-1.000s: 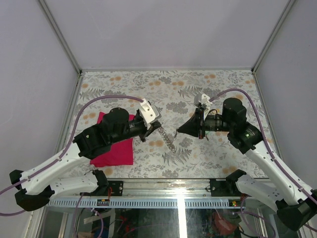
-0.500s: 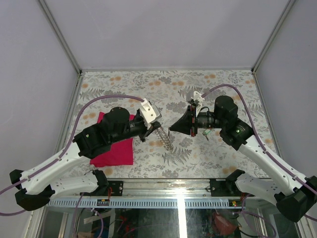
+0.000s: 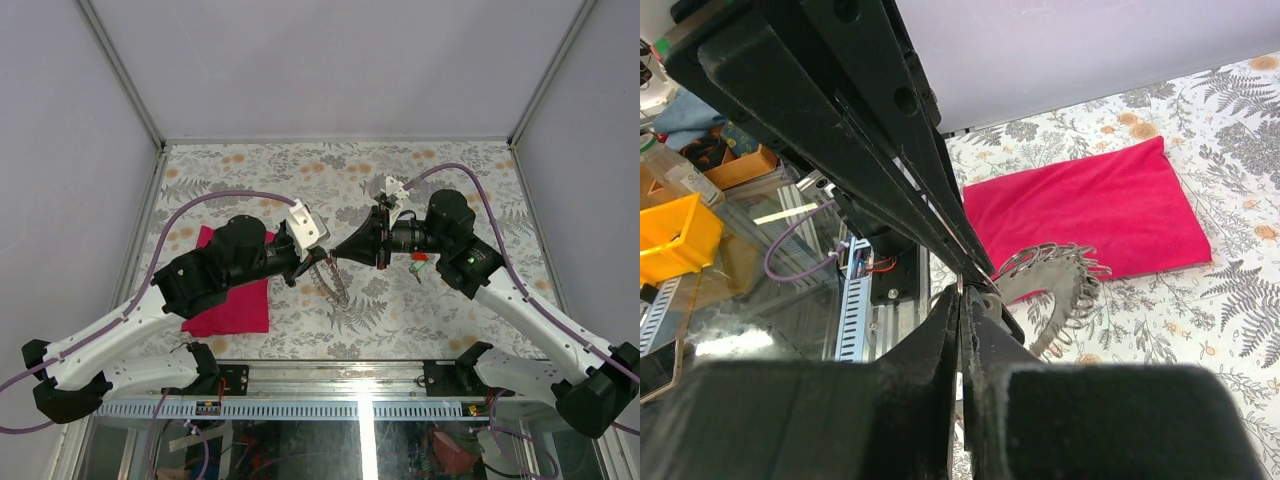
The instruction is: Put the keys on the keyring
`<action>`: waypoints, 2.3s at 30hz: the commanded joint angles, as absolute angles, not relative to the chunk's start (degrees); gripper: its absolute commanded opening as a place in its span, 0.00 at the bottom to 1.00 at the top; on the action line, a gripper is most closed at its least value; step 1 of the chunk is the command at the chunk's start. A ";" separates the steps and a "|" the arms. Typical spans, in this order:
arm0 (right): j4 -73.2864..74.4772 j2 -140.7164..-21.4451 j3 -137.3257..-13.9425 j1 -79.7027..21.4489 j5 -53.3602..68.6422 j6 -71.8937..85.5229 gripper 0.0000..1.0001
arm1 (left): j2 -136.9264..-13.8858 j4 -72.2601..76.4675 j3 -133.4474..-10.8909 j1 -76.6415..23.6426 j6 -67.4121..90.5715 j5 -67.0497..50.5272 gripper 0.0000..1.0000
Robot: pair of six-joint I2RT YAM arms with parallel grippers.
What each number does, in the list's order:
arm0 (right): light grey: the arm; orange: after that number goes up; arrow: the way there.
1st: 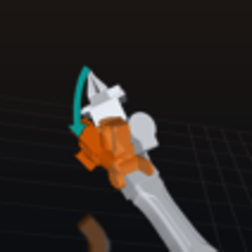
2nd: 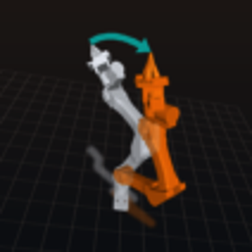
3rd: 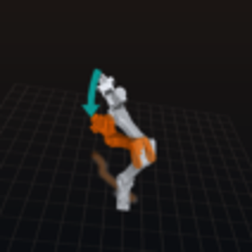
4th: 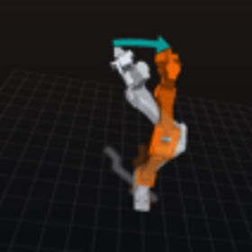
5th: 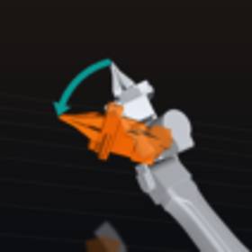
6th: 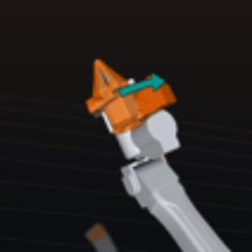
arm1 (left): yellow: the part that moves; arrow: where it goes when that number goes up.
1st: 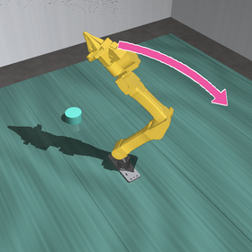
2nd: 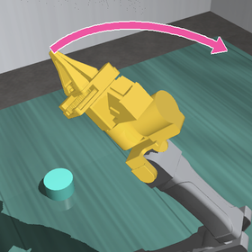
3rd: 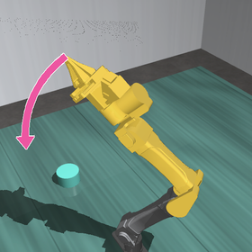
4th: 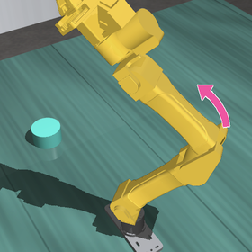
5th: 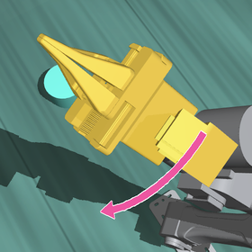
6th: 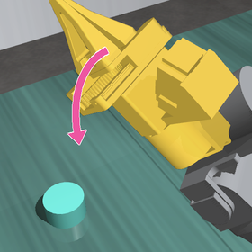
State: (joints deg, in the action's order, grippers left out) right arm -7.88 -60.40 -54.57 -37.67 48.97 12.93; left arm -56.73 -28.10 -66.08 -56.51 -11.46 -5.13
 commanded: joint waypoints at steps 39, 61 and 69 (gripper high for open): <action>-5.16 -63.96 -57.95 -39.46 45.38 14.62 0.00 | -53.90 -24.96 -66.78 -56.27 -12.19 -5.76 0.00; -9.04 -60.82 -56.93 -39.55 53.60 14.93 0.00 | -52.47 -24.04 -65.48 -56.28 -11.78 -6.50 0.00; -8.78 -62.23 -57.81 -39.64 53.64 14.68 0.00 | -52.94 -24.33 -65.91 -56.25 -11.89 -7.55 0.00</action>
